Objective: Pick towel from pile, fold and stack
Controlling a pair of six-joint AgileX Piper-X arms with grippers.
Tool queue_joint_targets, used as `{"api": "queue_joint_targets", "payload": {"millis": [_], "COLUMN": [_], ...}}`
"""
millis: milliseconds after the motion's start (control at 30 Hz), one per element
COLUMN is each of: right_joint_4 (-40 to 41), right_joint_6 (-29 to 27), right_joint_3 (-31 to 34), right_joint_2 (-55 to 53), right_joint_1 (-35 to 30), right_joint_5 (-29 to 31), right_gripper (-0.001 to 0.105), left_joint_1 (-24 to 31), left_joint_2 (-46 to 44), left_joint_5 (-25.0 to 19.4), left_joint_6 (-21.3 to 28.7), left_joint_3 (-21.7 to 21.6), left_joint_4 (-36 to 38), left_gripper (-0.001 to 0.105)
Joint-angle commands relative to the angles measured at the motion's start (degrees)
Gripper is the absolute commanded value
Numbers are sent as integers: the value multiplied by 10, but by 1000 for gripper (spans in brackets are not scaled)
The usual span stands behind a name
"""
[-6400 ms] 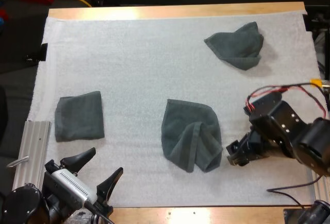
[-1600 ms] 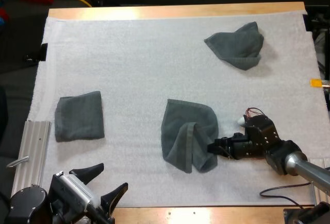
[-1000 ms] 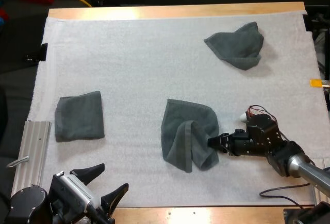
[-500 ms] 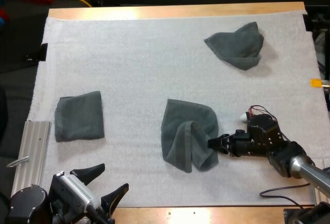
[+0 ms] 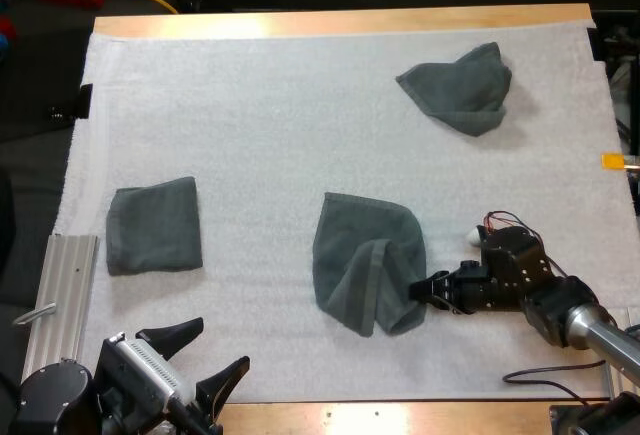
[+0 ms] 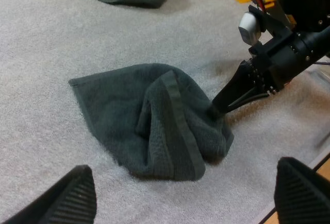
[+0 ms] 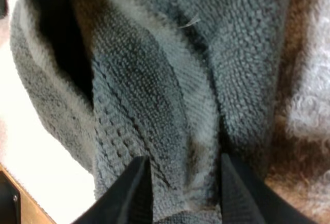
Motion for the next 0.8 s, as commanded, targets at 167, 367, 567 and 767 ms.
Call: {"api": "queue_joint_targets", "payload": {"millis": [167,367,567,767], "right_joint_4": [4,1,-15,-37], "right_joint_6": [-4,7,11,20], "right_joint_3": [0,0,0,0], "right_joint_2": [10,33,37,37], "right_joint_1": [1,1,1,1], "right_joint_5": [23,18,16,5], "right_gripper": [32,31,0,1], "left_joint_1": [-2,-2,-2,-2], "left_joint_2": [1,1,1,1], "left_joint_5": [7,7,7,23], "left_joint_6": [-6,-6,-6,-6], "left_joint_3": [-3,-3,-3,-3], "left_joint_4": [1,1,1,4], "left_gripper": [69,69,69,69]}}
